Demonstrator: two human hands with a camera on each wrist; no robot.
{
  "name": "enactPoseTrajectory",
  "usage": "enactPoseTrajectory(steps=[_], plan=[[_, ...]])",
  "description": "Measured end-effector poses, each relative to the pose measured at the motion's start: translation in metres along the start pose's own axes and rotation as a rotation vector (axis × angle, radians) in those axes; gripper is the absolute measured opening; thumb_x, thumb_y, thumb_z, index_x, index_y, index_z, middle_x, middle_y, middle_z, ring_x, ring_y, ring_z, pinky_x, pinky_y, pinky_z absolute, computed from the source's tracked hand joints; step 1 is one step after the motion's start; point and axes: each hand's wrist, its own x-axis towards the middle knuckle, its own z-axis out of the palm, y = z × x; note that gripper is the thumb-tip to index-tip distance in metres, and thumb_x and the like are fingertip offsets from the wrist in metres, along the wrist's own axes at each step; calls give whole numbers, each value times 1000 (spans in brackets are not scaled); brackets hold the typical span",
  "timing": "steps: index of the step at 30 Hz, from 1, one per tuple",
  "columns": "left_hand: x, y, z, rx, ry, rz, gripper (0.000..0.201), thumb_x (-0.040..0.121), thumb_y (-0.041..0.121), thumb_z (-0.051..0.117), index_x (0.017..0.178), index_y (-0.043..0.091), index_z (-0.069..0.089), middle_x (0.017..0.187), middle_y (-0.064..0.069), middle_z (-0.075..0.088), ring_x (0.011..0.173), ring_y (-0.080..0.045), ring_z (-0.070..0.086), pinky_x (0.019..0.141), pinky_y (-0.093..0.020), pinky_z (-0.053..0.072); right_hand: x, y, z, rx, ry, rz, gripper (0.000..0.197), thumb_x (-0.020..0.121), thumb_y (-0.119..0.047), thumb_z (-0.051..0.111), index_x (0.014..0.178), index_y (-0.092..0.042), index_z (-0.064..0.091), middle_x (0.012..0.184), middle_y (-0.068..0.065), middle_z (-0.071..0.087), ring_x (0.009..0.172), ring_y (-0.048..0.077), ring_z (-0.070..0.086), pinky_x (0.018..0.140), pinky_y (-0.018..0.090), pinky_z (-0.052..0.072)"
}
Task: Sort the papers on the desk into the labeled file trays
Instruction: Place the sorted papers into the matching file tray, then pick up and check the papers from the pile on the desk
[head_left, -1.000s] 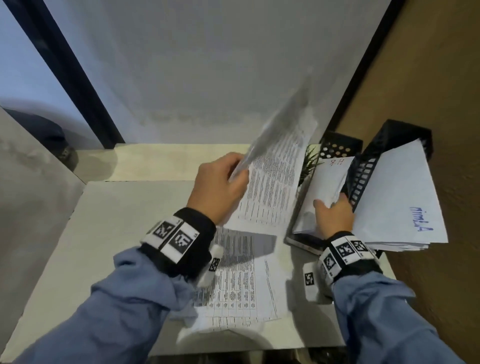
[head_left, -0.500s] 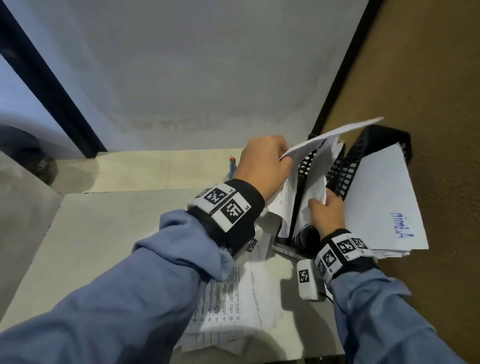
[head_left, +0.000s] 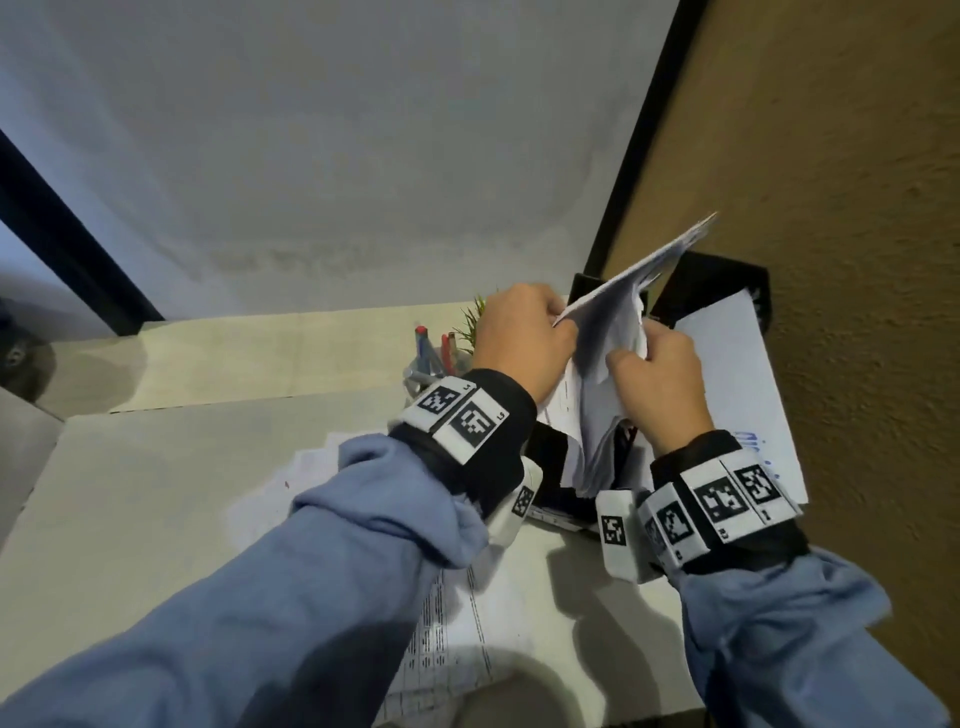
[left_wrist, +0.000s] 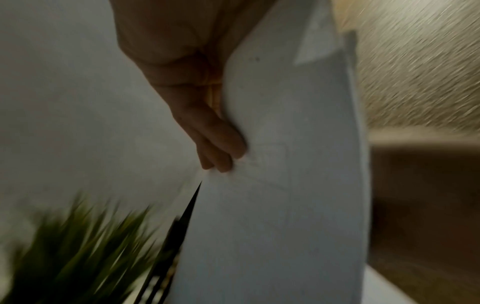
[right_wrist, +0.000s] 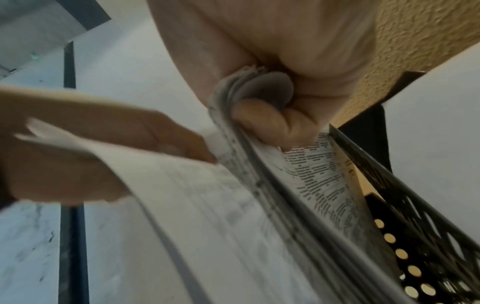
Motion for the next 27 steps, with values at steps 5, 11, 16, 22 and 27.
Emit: enactPoseTrajectory(steps=[5,11,16,22,27], plan=[[0,-44,49,52,-213,-133,17,89,15,55,96,10,69,94,-11,70,84,-26,64,78,-31,50,-3,13,24,-231,-71,74,40,80,-17,48,120,-17,55,103,12,65,96,32,61,85,44,53],[-9,-83,73,6,-379,-198,33,98,25,44,97,-2,64,100,-26,66,97,-38,60,81,-37,44,-21,31,60,-366,-188,183,52,89,-25,44,138,-13,33,123,19,56,107,37,58,86,40,47],[-22,-97,53,-142,-251,-208,41,99,37,38,99,6,64,97,-16,69,89,-30,65,84,-41,52,-17,35,66,-294,-264,229,66,84,-19,54,142,-11,25,126,20,55,112,36,56,92,41,47],[-70,-175,-2,-60,-22,-477,29,90,30,51,103,8,64,105,-14,68,100,-31,63,87,-35,50,-54,29,72,-242,-96,49,66,87,-34,52,144,-22,21,135,10,51,114,31,55,92,39,47],[-129,-253,-35,233,-53,-848,43,88,20,55,125,0,46,130,-19,51,117,-34,51,96,-37,41,-114,46,109,-288,-331,-124,26,91,-26,48,115,-19,54,110,4,62,83,15,55,70,25,39]])
